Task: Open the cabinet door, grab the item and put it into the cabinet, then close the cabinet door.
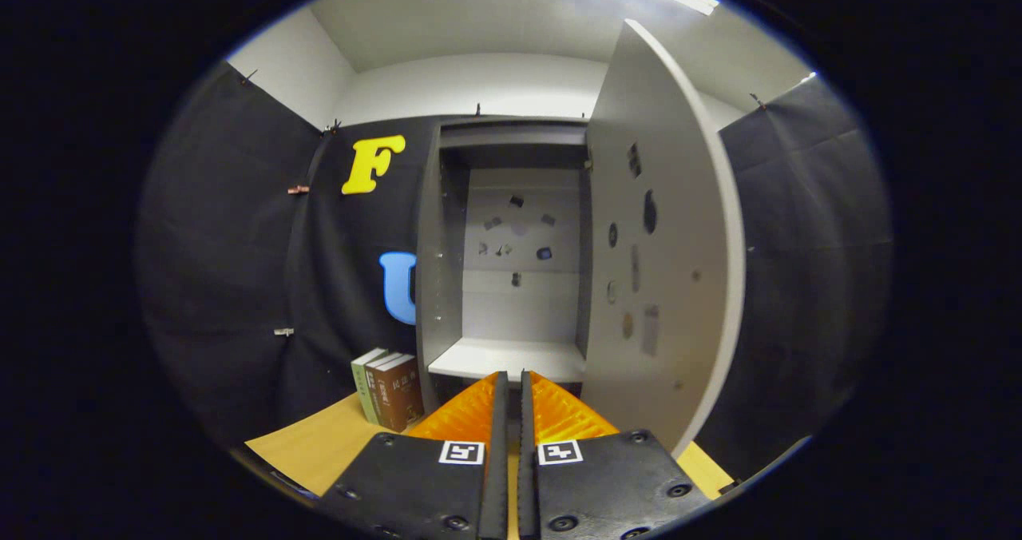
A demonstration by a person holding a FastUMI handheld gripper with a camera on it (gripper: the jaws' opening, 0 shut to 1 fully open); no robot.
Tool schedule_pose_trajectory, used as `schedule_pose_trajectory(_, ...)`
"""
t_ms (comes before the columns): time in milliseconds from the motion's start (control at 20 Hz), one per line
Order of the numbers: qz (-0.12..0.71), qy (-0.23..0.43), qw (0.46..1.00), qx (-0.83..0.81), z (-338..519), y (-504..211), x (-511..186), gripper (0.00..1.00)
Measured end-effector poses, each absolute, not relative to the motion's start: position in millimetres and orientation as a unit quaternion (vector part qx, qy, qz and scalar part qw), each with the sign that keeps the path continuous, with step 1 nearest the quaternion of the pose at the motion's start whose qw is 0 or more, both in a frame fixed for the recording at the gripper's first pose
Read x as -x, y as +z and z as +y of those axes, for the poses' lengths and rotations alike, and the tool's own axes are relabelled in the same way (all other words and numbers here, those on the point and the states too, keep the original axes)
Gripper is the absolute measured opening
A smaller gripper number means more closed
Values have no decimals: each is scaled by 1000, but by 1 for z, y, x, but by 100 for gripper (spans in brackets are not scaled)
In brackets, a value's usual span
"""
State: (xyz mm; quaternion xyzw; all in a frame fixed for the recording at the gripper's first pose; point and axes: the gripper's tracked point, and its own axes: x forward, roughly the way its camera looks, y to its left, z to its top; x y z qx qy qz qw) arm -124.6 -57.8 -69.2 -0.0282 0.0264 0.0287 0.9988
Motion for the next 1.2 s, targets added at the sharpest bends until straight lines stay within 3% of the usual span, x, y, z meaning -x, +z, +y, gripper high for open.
schedule_pose_trajectory(100, 72, 25, 997, 18, -43, -102, 111, 12)
schedule_pose_trajectory(150, 92, 26, 995, 9, -34, -115, 108, 31)
schedule_pose_trajectory(200, 113, 21, 993, 6, -29, -131, 102, 34)
schedule_pose_trajectory(650, 347, -34, 937, -3, -21, -330, 86, 33)
schedule_pose_trajectory(1200, 466, -48, 884, -16, -46, -477, 86, 33)
